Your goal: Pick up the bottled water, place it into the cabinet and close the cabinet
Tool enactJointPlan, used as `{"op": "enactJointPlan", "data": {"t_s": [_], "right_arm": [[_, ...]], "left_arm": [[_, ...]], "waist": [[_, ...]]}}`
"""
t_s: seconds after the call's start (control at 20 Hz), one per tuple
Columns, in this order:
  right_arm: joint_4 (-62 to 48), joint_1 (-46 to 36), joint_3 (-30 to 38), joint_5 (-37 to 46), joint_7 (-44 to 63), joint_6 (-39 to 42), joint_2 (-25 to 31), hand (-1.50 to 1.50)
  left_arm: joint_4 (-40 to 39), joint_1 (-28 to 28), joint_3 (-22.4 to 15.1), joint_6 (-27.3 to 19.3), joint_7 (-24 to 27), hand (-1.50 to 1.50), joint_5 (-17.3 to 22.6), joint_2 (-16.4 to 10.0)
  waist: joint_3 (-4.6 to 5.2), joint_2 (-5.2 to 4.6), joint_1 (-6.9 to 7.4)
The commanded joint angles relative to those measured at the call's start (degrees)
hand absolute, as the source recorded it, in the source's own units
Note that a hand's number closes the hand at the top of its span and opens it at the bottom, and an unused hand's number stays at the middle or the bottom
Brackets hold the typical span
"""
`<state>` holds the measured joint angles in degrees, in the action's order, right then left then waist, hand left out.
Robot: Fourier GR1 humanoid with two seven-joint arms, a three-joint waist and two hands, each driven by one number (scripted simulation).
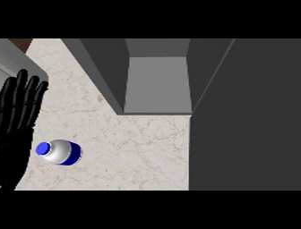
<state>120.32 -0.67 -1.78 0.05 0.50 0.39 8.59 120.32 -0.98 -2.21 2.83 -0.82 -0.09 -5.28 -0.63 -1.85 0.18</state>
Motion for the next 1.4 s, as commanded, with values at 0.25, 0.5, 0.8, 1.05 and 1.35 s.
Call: {"op": "enactJointPlan", "data": {"t_s": [0.25,0.5,0.8,1.05,1.35], "right_arm": [[1.2,7.9,1.3,-0.2,1.0,0.6,0.7,-1.5],[9.6,14.8,-4.3,-10.0,5.9,6.2,-0.4,-1.5],[21.1,24.7,-3.2,-14.3,8.9,8.2,1.7,-1.5],[25.9,30.7,-2.0,-16.3,8.3,10.6,2.3,-1.5],[25.3,35.6,-3.4,-13.8,3.7,12.6,0.8,-1.5]], "left_arm": [[4.3,6.3,12.2,-25.9,-2.5,-1.5,-18.8,5.2],[8.1,12.0,0.4,-46.4,-9.1,-1.5,-12.0,5.2],[11.6,18.4,-19.8,-62.1,-11.3,-1.5,-25.7,5.3],[11.4,25.6,-34.9,-71.2,-9.1,-1.5,-33.9,5.3],[6.9,25.1,-41.8,-79.2,-14.7,-1.5,-44.0,5.3]], "waist": [[0.38,2.45,1.48],[0.56,2.67,-0.84],[0.47,2.35,-1.49],[0.55,2.35,-0.7],[0.52,2.07,-0.89]]}}
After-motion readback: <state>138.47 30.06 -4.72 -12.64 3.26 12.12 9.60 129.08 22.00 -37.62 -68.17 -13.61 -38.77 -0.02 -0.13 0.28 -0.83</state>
